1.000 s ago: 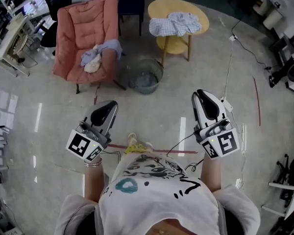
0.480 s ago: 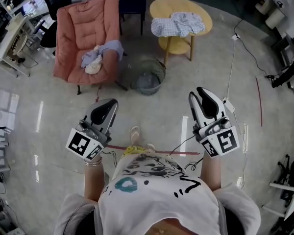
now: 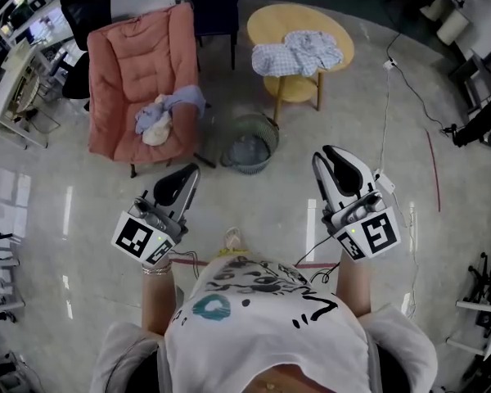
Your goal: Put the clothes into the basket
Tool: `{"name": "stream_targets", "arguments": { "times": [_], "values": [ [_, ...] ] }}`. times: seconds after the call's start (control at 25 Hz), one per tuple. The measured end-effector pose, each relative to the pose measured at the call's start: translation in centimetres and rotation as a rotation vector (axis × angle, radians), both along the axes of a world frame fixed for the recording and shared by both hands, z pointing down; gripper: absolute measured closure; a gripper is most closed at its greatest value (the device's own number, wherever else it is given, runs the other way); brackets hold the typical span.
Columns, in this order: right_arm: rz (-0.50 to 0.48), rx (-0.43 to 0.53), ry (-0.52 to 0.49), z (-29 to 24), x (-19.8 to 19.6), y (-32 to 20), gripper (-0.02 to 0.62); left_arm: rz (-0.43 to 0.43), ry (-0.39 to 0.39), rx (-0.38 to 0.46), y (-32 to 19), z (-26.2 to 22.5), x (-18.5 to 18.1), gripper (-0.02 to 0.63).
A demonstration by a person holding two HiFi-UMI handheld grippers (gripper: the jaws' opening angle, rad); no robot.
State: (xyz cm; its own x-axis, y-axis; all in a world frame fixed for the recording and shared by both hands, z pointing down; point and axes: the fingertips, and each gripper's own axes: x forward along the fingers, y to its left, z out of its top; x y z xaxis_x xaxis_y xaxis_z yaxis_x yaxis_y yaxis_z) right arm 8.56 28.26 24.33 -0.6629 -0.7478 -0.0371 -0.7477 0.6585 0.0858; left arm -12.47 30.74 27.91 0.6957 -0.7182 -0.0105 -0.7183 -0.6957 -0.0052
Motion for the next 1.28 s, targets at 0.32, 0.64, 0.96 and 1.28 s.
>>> {"name": "stream_targets", "arguments": {
  "times": [0.32,0.64,0.96,1.28],
  "values": [
    [0.055,-0.021,0.011,1.2,-2.3,-2.9,0.517,0.060,-0.003,-0.009,-4.1,0.8,-2.5,0.583],
    [0.072,-0.032,0.024,1.6,-4.7,-4.8,0.517,0.085,0.004,-0.016,-6.5,1.5,-4.3,0.583],
    [0.058,-0.068,0.036,2.9,-5.3,-6.2,0.517,0.089,0.017,-0.041,-8.2,2.3,-4.1,0.583],
    [0.033,-0.061,0.045,2.9,-3.7,-9.8,0.519,0.098,0.015,-0.048,-11.4,2.9,-1.8,0.583]
  ]
}}
